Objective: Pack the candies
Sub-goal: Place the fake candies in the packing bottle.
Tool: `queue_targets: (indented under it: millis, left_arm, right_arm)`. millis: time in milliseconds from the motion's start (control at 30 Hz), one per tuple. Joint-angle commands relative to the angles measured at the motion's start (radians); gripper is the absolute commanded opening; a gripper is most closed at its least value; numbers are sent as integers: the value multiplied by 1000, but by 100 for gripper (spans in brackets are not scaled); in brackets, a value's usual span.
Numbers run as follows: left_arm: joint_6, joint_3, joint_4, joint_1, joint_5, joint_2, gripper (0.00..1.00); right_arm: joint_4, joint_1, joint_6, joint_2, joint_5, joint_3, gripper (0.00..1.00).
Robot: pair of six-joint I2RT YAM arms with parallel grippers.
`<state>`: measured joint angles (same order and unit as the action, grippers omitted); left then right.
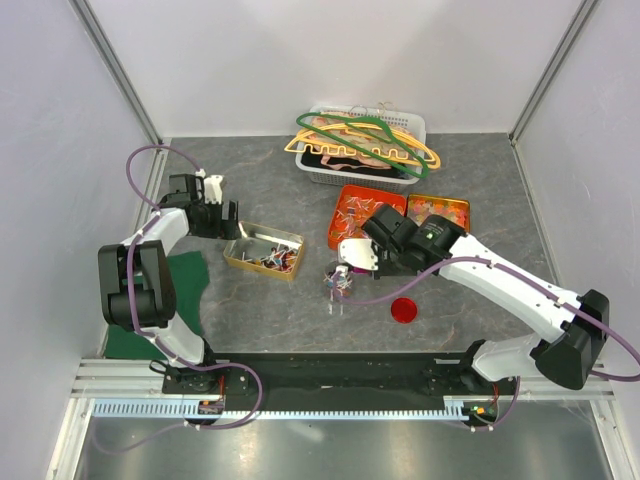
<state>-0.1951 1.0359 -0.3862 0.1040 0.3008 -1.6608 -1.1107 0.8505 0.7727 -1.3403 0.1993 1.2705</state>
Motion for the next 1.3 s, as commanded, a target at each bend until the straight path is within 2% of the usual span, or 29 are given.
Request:
queue_targets:
  millis: [0,433,1267]
  left_arm:
    - [19,4,29,8,29,33,96]
    - [20,3,33,13,27,29,96]
    - [20,3,32,13,32,21,96]
  right_arm:
    - [-18,24,17,-6,46,55,0]
    - [-41,84,45,-23,141,61,0]
    - [-61,133,56,-69,198,115,0]
